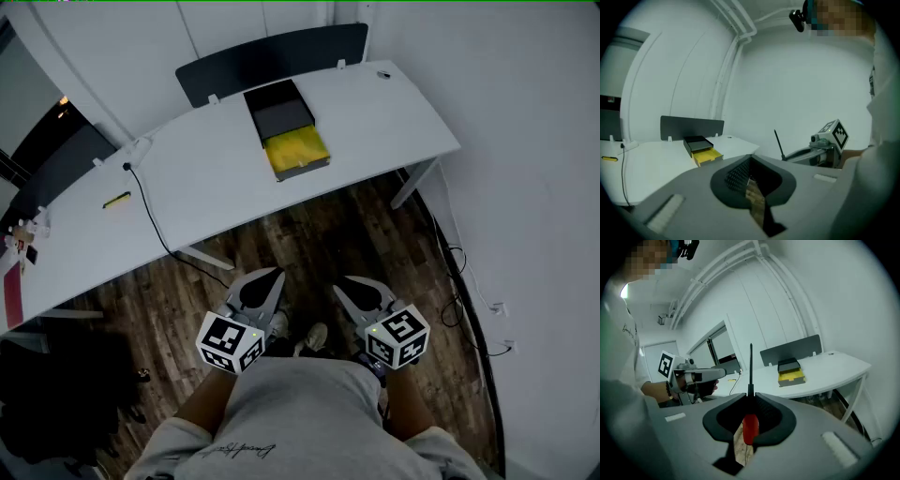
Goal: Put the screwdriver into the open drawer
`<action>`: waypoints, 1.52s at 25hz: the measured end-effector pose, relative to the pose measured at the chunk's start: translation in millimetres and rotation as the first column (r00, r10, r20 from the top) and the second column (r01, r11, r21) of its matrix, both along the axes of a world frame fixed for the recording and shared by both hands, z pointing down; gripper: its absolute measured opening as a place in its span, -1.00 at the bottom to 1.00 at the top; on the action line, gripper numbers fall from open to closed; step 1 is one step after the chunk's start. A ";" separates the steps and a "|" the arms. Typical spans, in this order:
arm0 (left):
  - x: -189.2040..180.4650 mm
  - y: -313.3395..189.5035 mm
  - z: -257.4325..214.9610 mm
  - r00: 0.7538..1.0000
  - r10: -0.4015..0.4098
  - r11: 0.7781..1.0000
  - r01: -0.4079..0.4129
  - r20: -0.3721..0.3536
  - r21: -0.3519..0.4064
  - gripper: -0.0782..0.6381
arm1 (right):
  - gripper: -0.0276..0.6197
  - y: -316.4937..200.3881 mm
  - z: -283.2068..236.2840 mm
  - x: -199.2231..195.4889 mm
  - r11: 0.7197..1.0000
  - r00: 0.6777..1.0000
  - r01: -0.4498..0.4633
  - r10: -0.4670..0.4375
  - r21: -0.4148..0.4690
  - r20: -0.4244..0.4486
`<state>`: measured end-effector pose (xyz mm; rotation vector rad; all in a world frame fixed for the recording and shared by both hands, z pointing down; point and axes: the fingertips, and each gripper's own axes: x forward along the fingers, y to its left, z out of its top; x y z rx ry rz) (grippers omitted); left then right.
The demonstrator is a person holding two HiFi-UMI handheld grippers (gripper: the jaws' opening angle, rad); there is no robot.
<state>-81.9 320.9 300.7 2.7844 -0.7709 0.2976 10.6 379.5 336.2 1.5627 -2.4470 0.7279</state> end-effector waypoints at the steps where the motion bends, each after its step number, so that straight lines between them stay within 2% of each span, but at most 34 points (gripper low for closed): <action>1: -1.0 -2.4 -0.5 1.000 -0.002 1.000 0.002 -0.003 0.001 -0.78 | -0.69 -2.4 -0.4 -1.0 1.000 1.000 0.002 -0.002 0.000 -0.003; 10: -9.9 -12.8 -3.8 1.000 -0.021 1.000 0.021 -0.014 0.016 -0.78 | -0.69 -15.9 -4.8 -9.6 0.999 0.999 0.033 -0.033 0.008 -0.035; 15: -8.8 -11.5 -3.3 0.999 -0.031 0.999 0.032 -0.018 0.018 -0.78 | -0.69 -15.9 -5.4 -9.4 0.999 0.999 0.043 -0.043 0.004 -0.001; 20: -8.5 -6.7 -2.6 0.999 -0.042 0.999 0.042 -0.020 0.023 -0.78 | -0.69 -12.8 -3.8 -9.7 0.998 0.998 0.058 -0.058 0.011 -0.015; 38: 7.3 -25.0 -5.2 0.997 -0.051 0.997 0.054 -0.057 0.053 -0.78 | -0.69 -31.5 -5.5 8.1 0.998 0.997 0.059 -0.057 0.039 -0.045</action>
